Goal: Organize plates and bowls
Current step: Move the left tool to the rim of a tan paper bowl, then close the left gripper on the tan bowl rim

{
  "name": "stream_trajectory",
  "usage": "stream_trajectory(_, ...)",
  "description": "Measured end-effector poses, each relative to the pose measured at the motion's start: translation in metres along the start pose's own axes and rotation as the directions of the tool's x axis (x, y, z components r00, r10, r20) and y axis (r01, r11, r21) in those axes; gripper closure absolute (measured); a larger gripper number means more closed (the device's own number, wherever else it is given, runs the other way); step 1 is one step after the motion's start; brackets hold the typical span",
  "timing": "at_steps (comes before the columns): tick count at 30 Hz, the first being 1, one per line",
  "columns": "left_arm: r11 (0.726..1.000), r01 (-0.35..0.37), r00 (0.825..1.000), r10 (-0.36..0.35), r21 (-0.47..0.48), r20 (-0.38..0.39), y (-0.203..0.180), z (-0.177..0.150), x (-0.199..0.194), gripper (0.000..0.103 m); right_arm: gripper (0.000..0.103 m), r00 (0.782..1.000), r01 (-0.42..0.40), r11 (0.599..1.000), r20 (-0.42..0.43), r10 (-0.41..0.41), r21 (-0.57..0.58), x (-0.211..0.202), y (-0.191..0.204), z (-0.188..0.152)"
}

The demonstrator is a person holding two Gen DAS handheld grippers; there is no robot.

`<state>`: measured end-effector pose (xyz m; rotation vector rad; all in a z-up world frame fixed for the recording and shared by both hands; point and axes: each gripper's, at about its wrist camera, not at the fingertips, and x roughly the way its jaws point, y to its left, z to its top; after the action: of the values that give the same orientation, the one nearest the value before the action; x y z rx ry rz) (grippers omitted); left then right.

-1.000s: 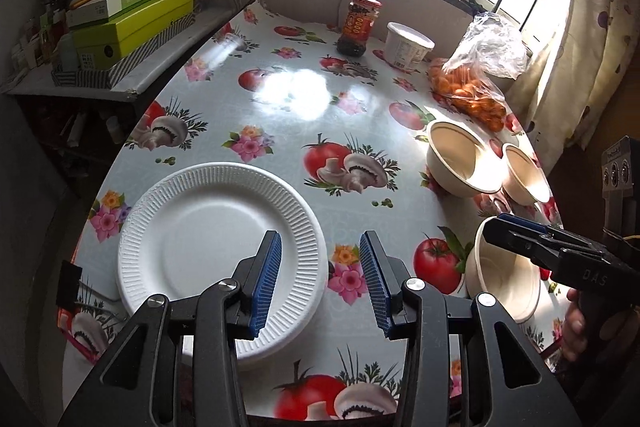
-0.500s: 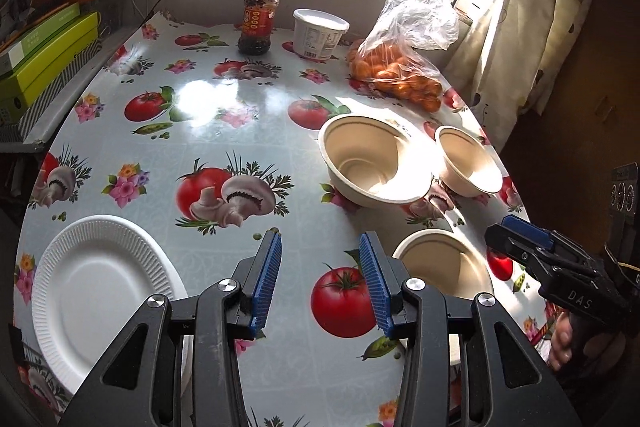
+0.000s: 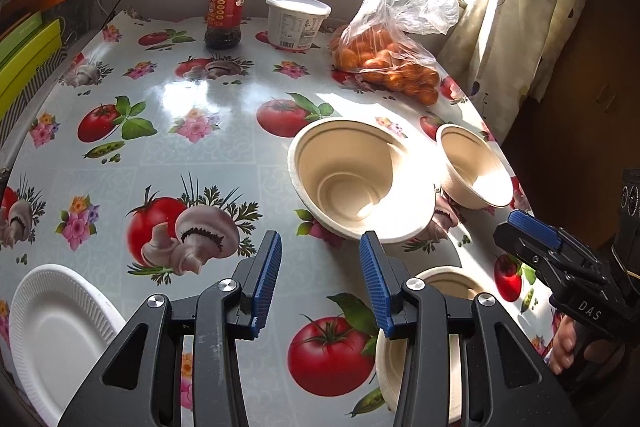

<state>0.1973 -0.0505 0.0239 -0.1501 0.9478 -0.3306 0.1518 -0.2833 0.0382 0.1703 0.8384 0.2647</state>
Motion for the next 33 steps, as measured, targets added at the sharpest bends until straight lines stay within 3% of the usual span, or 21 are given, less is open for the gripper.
stream_trajectory(5,1.000,-0.002,1.000,0.001,-0.023,-0.018,0.008,0.010,0.013,0.061,0.051,1.000,-0.011,1.000,0.011,0.011,-0.024,0.009,0.003,0.009)
stream_trajectory(9,1.000,-0.024,1.000,0.024,-0.017,-0.003,0.011,0.017,0.018,0.071,0.060,1.000,-0.002,1.000,-0.001,0.002,-0.030,0.020,0.005,0.015)
stream_trajectory(22,0.999,-0.017,1.000,0.017,-0.046,0.000,0.017,0.029,0.038,0.073,0.078,0.996,-0.063,0.998,-0.064,0.063,-0.001,0.051,-0.002,0.022)
stream_trajectory(33,0.996,0.028,0.999,-0.031,-0.082,-0.028,0.023,0.027,0.051,0.079,0.081,0.992,-0.100,0.995,-0.080,0.101,0.014,0.066,-0.002,0.028)
